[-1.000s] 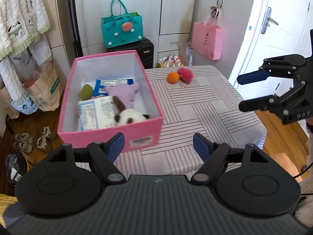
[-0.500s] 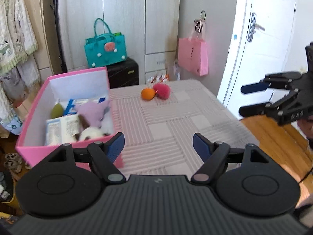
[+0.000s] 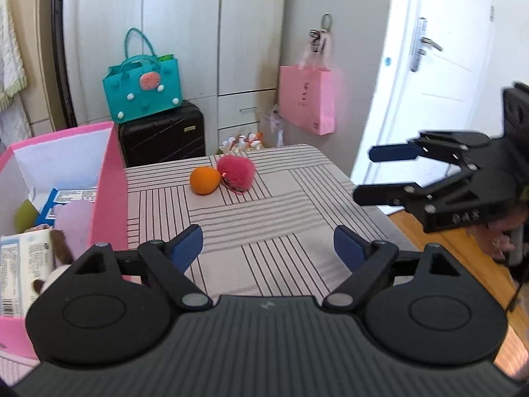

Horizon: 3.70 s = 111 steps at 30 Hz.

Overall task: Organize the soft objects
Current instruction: 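Withdraw the left tool from the box toward the orange ball, then close the right tool on the pink pompom while the left tool closes on the orange ball, then lift the orange ball with the left tool while the right tool carries the pink pompom to the box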

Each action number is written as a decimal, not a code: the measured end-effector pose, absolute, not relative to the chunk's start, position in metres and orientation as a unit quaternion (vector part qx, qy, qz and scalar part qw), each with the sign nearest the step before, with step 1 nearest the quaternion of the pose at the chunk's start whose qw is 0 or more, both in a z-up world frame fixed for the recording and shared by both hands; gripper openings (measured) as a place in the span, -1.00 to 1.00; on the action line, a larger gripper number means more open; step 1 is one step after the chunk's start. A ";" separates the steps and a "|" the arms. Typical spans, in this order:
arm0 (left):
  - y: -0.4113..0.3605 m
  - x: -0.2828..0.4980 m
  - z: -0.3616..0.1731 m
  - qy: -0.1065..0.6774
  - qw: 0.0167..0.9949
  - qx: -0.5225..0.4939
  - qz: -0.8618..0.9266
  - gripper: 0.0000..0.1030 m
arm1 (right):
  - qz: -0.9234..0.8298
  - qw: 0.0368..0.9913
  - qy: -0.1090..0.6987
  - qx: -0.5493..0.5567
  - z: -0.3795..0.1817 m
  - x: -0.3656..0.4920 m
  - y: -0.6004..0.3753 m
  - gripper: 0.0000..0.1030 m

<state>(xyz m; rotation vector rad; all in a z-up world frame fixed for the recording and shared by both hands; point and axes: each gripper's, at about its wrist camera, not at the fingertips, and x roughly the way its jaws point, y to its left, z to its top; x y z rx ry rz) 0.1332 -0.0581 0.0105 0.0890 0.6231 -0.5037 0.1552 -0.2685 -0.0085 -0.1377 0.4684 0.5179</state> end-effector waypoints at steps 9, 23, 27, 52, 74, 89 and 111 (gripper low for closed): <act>-0.074 0.185 -0.005 0.304 0.926 -0.017 -0.222 0.69 | 0.225 0.933 0.274 -0.067 -0.044 0.223 -0.285 0.62; -0.081 0.259 -0.036 0.346 0.925 -0.040 -0.153 0.63 | 0.286 0.902 0.299 -0.121 -0.074 0.298 -0.257 0.62; -0.086 0.277 -0.044 0.347 0.928 -0.035 -0.131 0.62 | 0.310 0.893 0.291 -0.148 -0.084 0.316 -0.244 0.61; -0.097 0.332 -0.081 0.350 0.934 -0.010 -0.067 0.53 | 0.299 0.896 0.329 0.000 -0.103 0.355 -0.271 0.06; -0.108 0.328 -0.084 0.343 0.937 0.007 -0.056 -0.23 | 0.291 0.894 0.340 -0.005 -0.100 0.333 -0.274 0.06; -0.087 0.282 -0.068 0.386 0.916 -0.046 -0.098 -0.23 | 0.283 0.887 0.364 -0.019 -0.081 0.291 -0.256 0.06; -0.047 0.179 -0.009 0.385 0.899 -0.019 -0.210 -0.22 | 0.333 0.854 0.400 -0.004 -0.031 0.199 -0.232 0.06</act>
